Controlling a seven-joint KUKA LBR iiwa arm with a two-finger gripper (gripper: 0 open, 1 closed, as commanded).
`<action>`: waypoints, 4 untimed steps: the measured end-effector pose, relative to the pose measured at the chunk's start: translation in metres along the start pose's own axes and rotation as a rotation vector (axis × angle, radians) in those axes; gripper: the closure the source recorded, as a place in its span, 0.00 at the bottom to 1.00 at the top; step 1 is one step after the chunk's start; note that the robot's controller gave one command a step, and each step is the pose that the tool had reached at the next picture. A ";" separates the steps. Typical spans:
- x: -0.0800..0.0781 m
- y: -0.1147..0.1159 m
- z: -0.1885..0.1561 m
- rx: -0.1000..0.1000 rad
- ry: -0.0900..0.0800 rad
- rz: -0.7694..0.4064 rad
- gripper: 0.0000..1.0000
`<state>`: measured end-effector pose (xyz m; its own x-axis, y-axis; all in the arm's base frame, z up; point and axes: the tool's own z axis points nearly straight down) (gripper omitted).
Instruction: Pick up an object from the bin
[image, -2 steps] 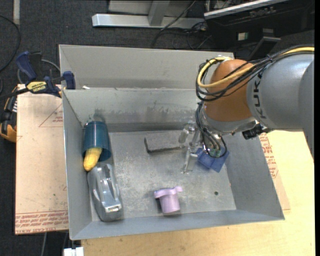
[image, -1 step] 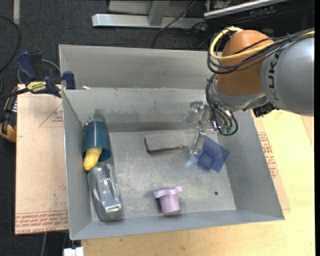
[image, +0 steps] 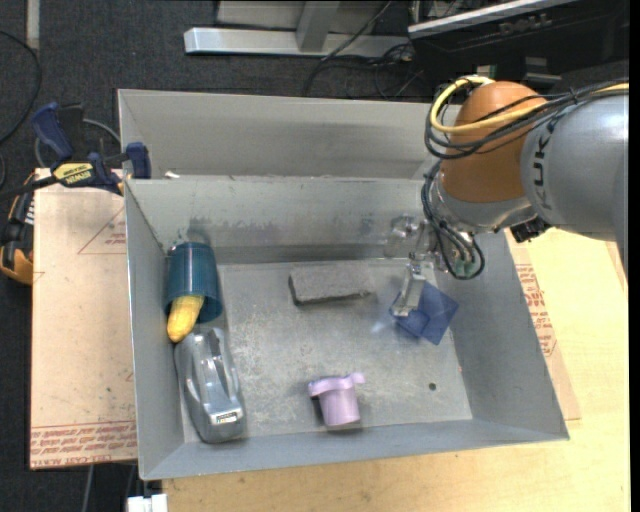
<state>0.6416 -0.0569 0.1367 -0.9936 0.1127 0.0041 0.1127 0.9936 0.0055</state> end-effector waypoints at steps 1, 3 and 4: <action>-0.001 0.000 0.001 -0.001 -0.003 -0.014 0.00; 0.005 -0.025 0.008 -0.004 -0.019 -0.032 0.00; 0.007 -0.061 0.049 -0.003 -0.020 -0.263 0.00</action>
Offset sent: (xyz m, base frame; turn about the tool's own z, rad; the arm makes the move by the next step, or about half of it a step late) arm -0.0318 -0.0350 -0.0667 -0.0699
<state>0.6271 -0.1161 0.0878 -0.9887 -0.1489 -0.0178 -0.1491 0.9888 0.0067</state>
